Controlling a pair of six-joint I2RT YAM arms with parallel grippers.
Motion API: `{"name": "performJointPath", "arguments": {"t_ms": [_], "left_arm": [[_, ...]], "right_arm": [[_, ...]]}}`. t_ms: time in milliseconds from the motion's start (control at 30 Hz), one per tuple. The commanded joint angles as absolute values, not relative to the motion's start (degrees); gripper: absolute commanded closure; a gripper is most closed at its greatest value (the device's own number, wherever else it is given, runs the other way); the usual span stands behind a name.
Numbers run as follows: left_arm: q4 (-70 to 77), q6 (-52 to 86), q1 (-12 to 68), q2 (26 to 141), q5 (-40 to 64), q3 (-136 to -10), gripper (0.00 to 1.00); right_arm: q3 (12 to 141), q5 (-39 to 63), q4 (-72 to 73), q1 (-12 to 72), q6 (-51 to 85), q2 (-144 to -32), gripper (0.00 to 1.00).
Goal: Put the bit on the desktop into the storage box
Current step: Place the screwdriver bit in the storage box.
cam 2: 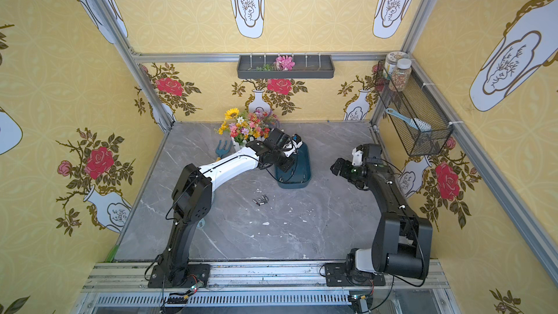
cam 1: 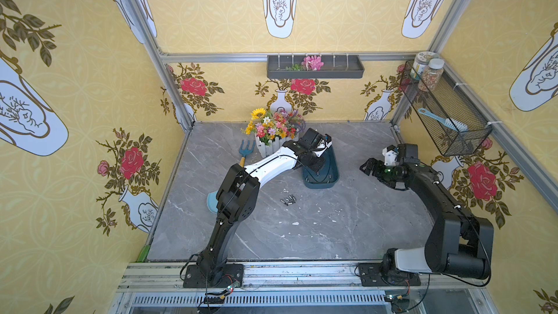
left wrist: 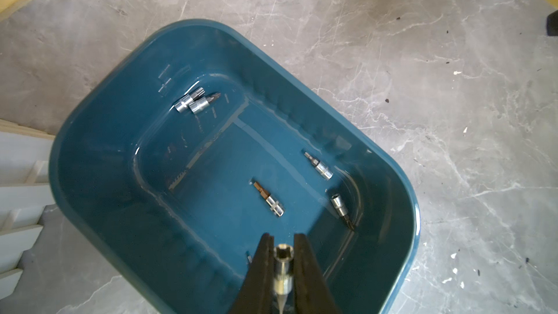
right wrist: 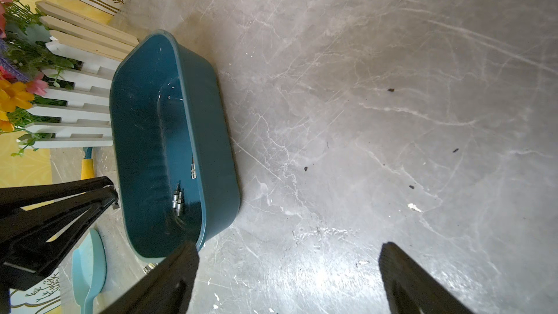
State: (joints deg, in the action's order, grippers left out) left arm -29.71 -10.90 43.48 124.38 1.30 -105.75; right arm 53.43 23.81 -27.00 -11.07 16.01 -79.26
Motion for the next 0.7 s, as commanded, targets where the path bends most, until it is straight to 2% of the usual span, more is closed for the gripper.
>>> {"name": "performJointPath", "arguments": {"t_ms": [0, 233, 667], "left_arm": [[-29.7, -10.9, 43.4, 125.3, 2.4, -106.1, 0.89], [-29.5, -10.8, 43.4, 125.4, 2.2, -106.2, 0.87], [-29.1, -10.4, 43.4, 123.9, 2.0, -106.0, 0.64]], "right_arm": [[53.5, 23.9, -25.8, -11.1, 15.3, -79.5, 0.03], [53.6, 24.0, -25.8, -11.1, 15.3, -79.5, 0.03], [53.6, 24.0, -25.8, -11.1, 15.3, -79.4, 0.03]]}}
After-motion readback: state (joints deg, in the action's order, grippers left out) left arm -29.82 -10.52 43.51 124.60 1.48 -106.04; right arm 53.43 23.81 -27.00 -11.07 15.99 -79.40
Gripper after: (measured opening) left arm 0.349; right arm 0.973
